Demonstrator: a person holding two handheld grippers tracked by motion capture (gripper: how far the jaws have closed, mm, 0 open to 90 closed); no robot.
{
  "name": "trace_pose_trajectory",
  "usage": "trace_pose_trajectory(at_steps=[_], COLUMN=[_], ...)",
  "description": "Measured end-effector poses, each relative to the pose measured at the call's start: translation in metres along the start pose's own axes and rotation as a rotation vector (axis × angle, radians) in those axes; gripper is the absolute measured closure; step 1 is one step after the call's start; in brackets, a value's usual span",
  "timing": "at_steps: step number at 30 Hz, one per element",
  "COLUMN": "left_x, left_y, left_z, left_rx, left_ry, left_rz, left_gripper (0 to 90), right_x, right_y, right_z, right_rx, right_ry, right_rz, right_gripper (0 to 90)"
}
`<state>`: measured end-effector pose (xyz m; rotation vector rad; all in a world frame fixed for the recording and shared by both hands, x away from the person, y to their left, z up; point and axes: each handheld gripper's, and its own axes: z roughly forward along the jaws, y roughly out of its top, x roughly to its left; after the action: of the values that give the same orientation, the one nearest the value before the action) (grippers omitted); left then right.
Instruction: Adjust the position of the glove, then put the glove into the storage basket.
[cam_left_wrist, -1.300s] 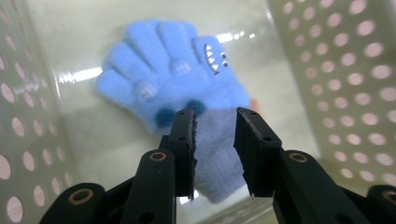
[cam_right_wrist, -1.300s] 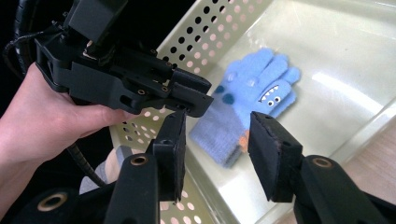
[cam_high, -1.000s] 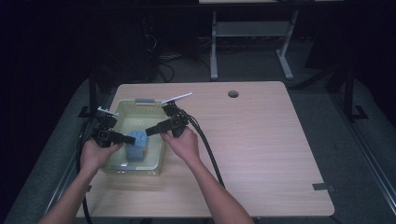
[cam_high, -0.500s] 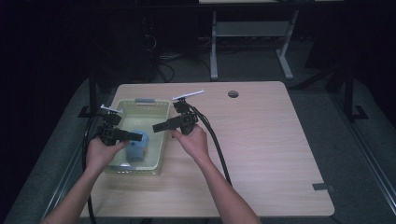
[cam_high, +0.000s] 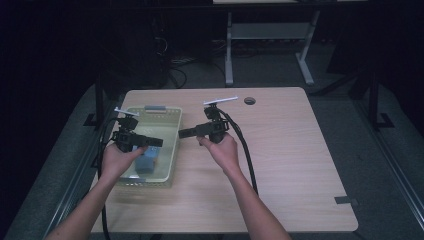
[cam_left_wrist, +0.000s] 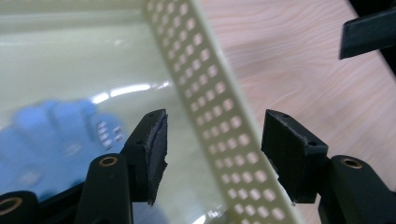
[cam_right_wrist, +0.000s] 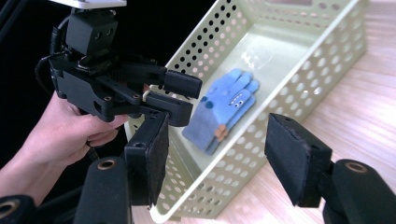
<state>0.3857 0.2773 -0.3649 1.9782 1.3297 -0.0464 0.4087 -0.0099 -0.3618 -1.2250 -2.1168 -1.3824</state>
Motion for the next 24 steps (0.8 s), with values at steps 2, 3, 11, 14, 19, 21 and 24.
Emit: trace_pose_trajectory(at_steps=[2, 3, 11, 14, 19, 21, 24], left_x=[-0.004, -0.006, -0.019, -0.024, -0.032, -0.034, -0.037], left_y=[0.002, 0.003, 0.008, 0.009, 0.011, 0.012, 0.012], left_z=[0.002, 0.003, 0.011, 0.014, 0.016, 0.017, 0.018], left_rx=[-0.001, 0.000, 0.017, 0.021, 0.016, 0.016, 0.015], left_ry=[-0.003, -0.006, -0.040, -0.049, -0.056, -0.060, -0.065], left_rz=[0.012, 0.015, 0.034, 0.047, 0.065, 0.070, 0.073], left_gripper=[39.4, 39.1, 35.8, 35.1, 34.2, 34.0, 33.9], right_x=[-0.002, -0.004, -0.023, -0.028, -0.035, -0.037, -0.038], right_y=[-0.001, -0.002, -0.011, -0.015, -0.020, -0.022, -0.024], right_z=[-0.008, -0.011, -0.031, -0.038, -0.050, -0.055, -0.062], right_rx=[-0.014, -0.017, -0.028, -0.034, -0.044, -0.041, -0.047], right_ry=[-0.001, -0.002, -0.033, -0.041, -0.054, -0.062, -0.069], right_rz=[0.009, 0.010, 0.036, 0.045, 0.060, 0.061, 0.059], right_gripper=[39.8, 39.5, 37.0, 36.9, 36.7, 36.6, 36.7])
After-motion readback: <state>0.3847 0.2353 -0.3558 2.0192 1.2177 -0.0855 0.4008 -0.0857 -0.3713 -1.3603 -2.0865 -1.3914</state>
